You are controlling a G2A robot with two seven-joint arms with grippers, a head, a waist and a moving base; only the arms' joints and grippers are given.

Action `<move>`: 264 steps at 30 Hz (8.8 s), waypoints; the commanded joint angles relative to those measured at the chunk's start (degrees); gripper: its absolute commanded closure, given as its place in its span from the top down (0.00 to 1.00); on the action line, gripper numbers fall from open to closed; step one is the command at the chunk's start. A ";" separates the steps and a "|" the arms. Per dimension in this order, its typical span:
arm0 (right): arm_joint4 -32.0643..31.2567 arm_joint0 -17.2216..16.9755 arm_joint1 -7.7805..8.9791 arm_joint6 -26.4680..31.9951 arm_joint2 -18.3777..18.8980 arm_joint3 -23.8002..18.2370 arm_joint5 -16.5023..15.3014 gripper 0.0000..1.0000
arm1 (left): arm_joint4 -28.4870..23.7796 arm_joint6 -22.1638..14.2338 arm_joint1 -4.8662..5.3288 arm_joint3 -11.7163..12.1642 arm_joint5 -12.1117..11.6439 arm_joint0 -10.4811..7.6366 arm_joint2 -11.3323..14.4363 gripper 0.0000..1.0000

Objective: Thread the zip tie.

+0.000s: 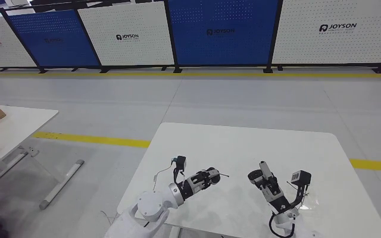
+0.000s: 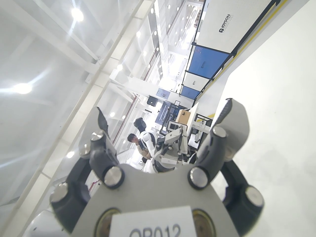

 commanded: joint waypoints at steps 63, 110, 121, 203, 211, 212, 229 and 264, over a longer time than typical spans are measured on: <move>0.00 0.00 0.00 0.00 0.00 0.00 0.00 1.00 | -12.75 -4.42 0.24 -7.12 -3.63 -0.45 -3.86 0.00; 0.00 0.00 0.00 0.00 0.00 0.00 0.00 1.00 | -0.88 -2.53 0.04 1.72 5.04 -4.79 3.35 0.00; 0.00 0.00 0.00 0.00 0.00 0.00 0.00 1.00 | -4.30 -1.50 0.12 -1.79 -0.60 -2.44 1.85 0.00; -16.16 1.47 4.20 23.74 18.96 -4.93 15.22 1.00 | -5.47 1.99 -0.85 2.58 4.29 -6.12 6.47 0.00; -24.84 5.25 5.03 29.86 19.23 -4.99 19.73 1.00 | -5.47 1.99 -0.85 2.58 4.29 -6.12 6.47 0.00; -24.84 5.25 5.03 29.86 19.23 -4.99 19.73 1.00 | -5.47 1.99 -0.85 2.58 4.29 -6.12 6.47 0.00; -36.85 7.00 6.70 38.64 23.13 -6.49 21.09 1.00 | -5.47 1.99 -0.85 2.58 4.29 -6.12 6.47 0.00; -70.36 10.50 8.12 52.42 16.05 -9.80 27.60 1.00 | -5.47 1.99 -0.85 2.58 4.29 -6.12 6.47 0.00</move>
